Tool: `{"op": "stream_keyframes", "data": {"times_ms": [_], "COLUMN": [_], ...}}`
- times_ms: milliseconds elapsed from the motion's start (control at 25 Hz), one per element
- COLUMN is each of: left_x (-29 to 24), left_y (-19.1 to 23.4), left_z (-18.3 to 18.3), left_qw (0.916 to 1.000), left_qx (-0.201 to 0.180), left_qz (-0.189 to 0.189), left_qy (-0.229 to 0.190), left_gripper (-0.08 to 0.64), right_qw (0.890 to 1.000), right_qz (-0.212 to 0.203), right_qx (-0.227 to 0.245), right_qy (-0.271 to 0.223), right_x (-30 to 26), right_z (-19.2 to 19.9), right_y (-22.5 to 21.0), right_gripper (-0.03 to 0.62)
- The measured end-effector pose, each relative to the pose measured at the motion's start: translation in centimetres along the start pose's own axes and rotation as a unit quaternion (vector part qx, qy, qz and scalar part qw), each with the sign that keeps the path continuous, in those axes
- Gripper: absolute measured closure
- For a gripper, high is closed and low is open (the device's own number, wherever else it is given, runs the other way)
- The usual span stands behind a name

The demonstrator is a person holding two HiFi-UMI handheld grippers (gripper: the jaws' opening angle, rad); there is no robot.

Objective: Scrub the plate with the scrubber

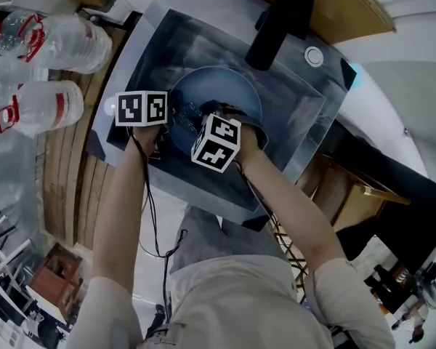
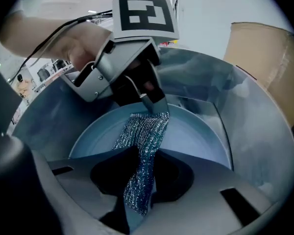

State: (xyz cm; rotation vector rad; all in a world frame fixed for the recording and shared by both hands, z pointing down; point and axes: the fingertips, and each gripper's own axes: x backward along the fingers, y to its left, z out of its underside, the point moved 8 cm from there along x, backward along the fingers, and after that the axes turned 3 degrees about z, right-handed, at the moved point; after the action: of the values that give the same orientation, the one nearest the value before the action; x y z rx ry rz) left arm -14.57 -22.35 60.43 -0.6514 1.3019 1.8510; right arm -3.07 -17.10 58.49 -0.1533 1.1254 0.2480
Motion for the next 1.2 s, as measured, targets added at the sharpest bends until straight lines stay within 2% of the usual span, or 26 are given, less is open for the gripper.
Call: {"op": "stream_keyframes", "data": {"times_ms": [200,360,560,640,800,880,960,1040,1200], "left_x": [0.0,0.1,0.0,0.0,0.0,0.1,0.0,0.0,0.0], "left_y": [0.9,1.0,0.7,0.6,0.7,0.6,0.6,0.5,0.5], "left_z": [-0.2,-0.2,-0.1,-0.1,-0.1,-0.1,-0.1,-0.1,0.0], "left_qw": [0.9998,0.9998,0.9999,0.9998,0.9998,0.9998,0.9998,0.9997,0.9997], "left_qx": [0.012,0.011,-0.006,-0.008,-0.007,-0.006,-0.007,-0.010,-0.010], "left_qz": [0.008,0.015,0.003,0.000,-0.002,-0.005,-0.006,-0.006,-0.010], "left_qy": [-0.010,-0.011,-0.014,-0.015,-0.017,-0.019,-0.019,-0.019,-0.022], "left_gripper": [0.506,0.509,0.509,0.509,0.509,0.509,0.509,0.509,0.508], "right_qw": [1.000,0.998,0.997,0.997,0.996,0.993,0.990,0.988,0.990], "right_qz": [0.004,0.032,0.080,0.082,0.085,0.094,0.087,0.063,0.004], "right_qx": [0.026,0.054,0.018,0.000,-0.009,0.006,0.038,0.062,0.082], "right_qy": [0.009,0.006,-0.005,0.000,0.040,0.070,0.105,0.125,0.118], "right_x": [-0.7,-0.7,-0.2,0.2,1.1,1.7,2.4,3.1,3.7], "right_z": [-0.7,-0.6,1.0,1.6,2.9,3.7,4.8,5.7,6.3], "right_y": [-2.7,-4.0,-6.9,-7.9,-8.8,-8.8,-8.4,-7.5,-3.9], "right_gripper": [0.483,0.483,0.486,0.488,0.488,0.489,0.489,0.488,0.488]}}
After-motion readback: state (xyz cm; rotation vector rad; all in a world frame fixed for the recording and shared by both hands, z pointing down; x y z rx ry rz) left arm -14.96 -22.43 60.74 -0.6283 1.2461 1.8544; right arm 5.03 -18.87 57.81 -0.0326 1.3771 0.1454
